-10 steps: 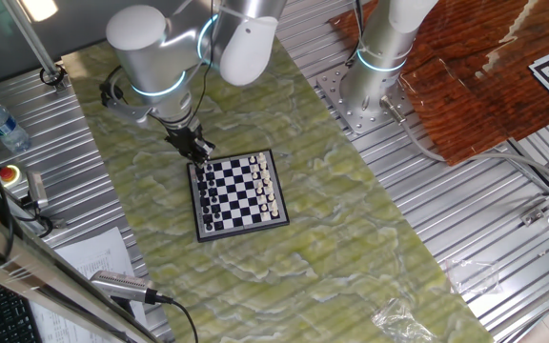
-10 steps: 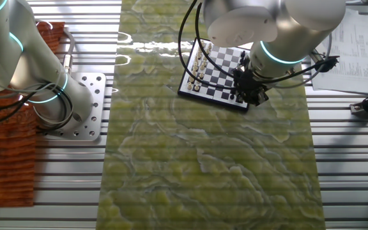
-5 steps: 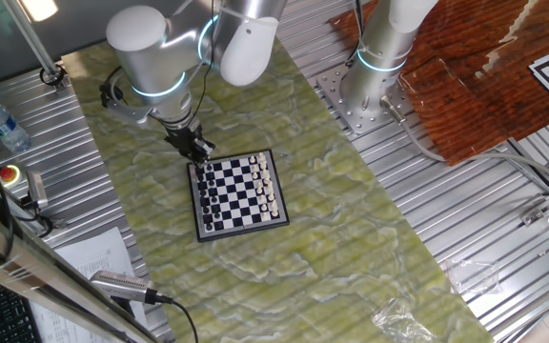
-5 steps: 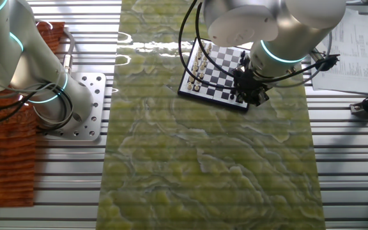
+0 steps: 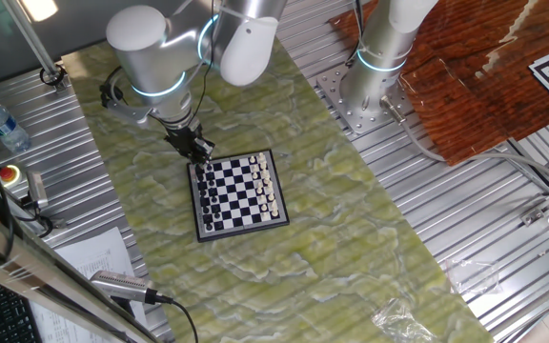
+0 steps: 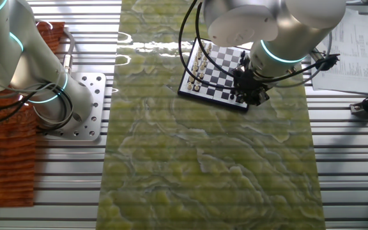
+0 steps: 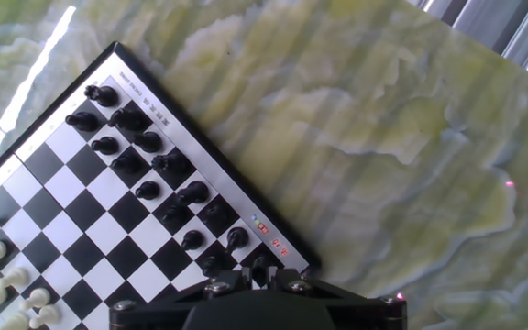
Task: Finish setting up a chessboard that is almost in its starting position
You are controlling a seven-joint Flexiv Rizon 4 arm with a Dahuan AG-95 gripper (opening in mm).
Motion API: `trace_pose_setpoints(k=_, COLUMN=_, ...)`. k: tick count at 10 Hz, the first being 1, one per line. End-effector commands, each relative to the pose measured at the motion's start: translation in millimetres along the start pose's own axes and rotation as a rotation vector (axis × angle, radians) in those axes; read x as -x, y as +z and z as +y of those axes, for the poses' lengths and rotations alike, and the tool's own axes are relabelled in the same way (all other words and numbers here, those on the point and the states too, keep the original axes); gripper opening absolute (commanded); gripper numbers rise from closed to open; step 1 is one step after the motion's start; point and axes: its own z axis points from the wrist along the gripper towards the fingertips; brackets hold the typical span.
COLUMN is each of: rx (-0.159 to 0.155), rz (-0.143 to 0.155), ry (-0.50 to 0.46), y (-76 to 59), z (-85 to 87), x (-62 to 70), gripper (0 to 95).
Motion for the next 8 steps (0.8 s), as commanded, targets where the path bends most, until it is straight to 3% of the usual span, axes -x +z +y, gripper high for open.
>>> trace_pose_setpoints(k=1, rx=0.0, rz=-0.001, ry=-0.002, y=0.3, z=-0.3, x=0.4, gripper=19.0)
trace_pose_setpoints(k=4, rx=0.001, rz=0.0, ry=-0.012, y=-2.8, z=-4.6, x=2.3, gripper=19.0)
trace_pose_setpoints(k=8, rx=0.005, rz=0.004, ry=-0.019, y=-20.6, z=-17.2, x=7.1, gripper=19.0)
